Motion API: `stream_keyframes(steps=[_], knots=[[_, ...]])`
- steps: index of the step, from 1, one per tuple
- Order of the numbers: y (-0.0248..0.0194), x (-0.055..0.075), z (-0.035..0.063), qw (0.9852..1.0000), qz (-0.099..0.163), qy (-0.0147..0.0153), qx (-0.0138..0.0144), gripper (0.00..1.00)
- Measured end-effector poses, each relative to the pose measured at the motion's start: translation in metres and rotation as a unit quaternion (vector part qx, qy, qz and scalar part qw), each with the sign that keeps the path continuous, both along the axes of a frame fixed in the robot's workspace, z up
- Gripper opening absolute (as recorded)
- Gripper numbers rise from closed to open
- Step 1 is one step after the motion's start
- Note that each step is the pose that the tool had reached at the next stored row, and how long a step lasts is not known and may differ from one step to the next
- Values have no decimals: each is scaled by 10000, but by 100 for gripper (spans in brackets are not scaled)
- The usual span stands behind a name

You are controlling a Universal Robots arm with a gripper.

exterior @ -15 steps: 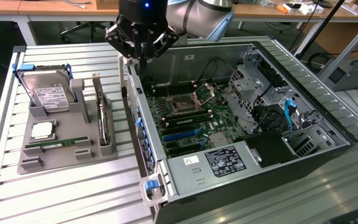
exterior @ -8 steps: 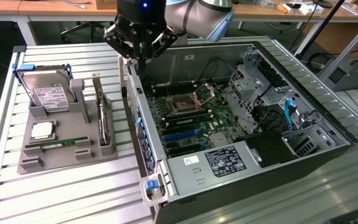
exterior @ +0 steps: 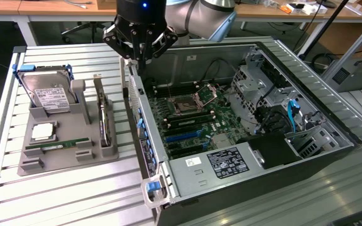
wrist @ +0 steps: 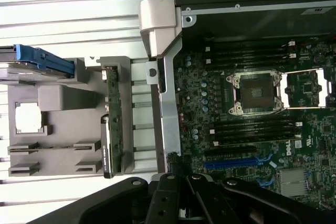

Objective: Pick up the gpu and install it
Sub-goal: 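Reach for the gpu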

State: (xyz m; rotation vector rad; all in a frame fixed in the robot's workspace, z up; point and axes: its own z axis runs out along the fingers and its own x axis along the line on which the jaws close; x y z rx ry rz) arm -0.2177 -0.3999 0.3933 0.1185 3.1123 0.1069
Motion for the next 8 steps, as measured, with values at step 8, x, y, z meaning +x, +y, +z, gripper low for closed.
stream_keyframes(steps=[8], knots=[[-2, -31, 0, 10000, 0, 0, 0, 11]])
